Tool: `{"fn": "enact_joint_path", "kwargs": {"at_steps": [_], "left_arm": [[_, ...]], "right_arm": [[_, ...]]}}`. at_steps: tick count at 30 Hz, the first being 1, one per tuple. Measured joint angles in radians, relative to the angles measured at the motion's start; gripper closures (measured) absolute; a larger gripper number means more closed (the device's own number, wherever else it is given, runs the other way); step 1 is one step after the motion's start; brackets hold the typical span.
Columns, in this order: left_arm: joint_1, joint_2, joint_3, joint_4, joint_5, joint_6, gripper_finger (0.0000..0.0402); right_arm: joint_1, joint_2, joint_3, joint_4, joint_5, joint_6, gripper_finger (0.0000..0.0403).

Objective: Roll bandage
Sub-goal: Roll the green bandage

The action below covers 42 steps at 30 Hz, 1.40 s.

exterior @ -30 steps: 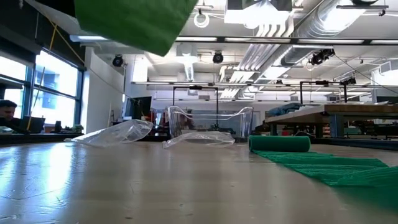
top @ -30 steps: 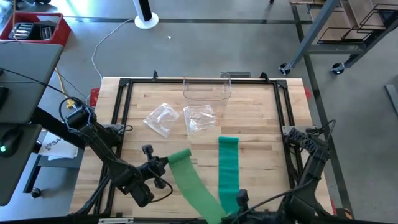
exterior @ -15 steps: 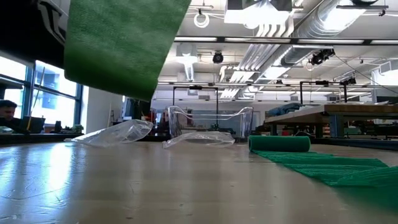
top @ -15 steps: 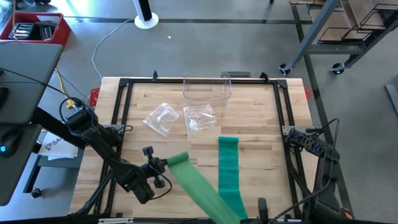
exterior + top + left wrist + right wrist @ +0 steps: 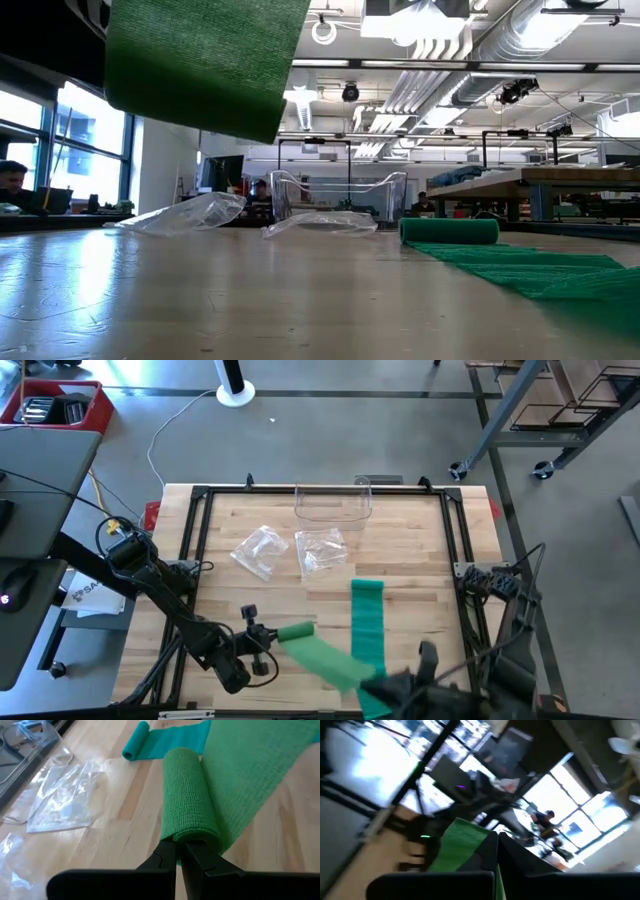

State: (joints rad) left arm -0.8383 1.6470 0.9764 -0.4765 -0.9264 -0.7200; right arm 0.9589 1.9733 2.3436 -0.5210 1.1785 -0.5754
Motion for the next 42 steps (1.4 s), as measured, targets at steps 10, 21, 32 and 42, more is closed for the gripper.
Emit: {"fn": "enact_joint_path", "kwargs": {"at_steps": [10,21,32,42], "left_arm": [[-0.048,-0.030,-0.001,-0.160,-0.233,-0.179,0.0401],[-0.226,-0.190,-0.001,-0.403,-0.490,-0.456,0.0401],[-0.131,-0.225,-0.001,-0.472,-0.350,-0.473,0.0401],[-0.033,-0.096,0.000,-0.380,-0.118,-0.346,0.0401]], "right_arm": [[-0.019,-0.045,-0.001,-0.238,-0.234,0.277,0.0403],[-0.025,0.036,-0.003,-0.740,-0.524,0.956,0.0403],[0.074,0.106,-0.002,-0.508,-0.731,0.938,0.0403],[0.121,0.043,0.012,-0.394,-0.450,0.743,0.0403]]}}
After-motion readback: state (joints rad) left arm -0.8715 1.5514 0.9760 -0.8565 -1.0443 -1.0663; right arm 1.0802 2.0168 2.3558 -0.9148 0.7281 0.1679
